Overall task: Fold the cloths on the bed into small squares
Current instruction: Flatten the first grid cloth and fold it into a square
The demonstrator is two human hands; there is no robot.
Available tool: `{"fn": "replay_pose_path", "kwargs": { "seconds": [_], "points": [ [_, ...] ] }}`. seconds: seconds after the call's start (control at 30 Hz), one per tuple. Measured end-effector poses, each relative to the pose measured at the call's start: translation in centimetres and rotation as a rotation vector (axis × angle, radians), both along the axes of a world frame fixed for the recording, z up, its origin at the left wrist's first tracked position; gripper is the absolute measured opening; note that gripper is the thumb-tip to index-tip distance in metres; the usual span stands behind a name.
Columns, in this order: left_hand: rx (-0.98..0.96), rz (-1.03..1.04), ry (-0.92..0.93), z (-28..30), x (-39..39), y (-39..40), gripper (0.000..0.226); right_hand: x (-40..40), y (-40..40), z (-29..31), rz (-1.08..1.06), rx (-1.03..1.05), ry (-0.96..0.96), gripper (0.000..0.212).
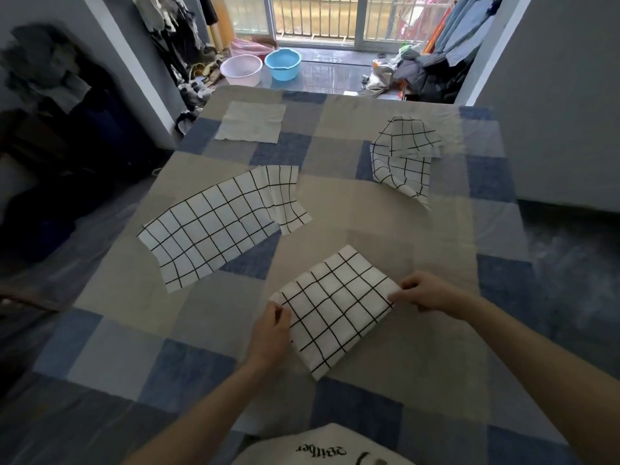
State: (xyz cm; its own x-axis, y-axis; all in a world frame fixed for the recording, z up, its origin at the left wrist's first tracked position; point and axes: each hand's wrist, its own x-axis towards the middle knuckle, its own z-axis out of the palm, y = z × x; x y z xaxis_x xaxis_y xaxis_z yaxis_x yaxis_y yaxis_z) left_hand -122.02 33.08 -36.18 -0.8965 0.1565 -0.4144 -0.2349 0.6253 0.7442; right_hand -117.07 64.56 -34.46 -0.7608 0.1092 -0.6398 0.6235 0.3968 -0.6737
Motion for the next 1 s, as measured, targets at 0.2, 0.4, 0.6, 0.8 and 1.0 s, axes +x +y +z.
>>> {"fn": "replay_pose_path", "kwargs": {
  "seconds": [0.2,0.4,0.6,0.8,1.0],
  "points": [
    [-0.085,-0.122,-0.4,2.6,1.2,-1.4,0.066,0.2,-1.3,3.6,-0.214,-0.491,-0.062,0.012],
    [0.06,0.025,-0.549,4.7,1.3,-0.5,0.071,-1.1,-3.7,9.1,-0.28,-0.517,0.108,0.034],
    [0.198,0.097,-0.385,6.4,-0.4,0.6,0.026,-1.7,-4.1,13.1,-0.198,0.178,0.591,0.02],
    [0.449,0.105,-0.321,8.9,-3.0,1.8,0.022,0.0,-3.5,14.1,-0.265,0.207,0.638,0.026],
    [0.346,-0.048,-0.155,10.0,-5.0,2.9,0.028,1.6,-2.8,14.1,-0.368,0.158,0.546,0.028]
  ]
}}
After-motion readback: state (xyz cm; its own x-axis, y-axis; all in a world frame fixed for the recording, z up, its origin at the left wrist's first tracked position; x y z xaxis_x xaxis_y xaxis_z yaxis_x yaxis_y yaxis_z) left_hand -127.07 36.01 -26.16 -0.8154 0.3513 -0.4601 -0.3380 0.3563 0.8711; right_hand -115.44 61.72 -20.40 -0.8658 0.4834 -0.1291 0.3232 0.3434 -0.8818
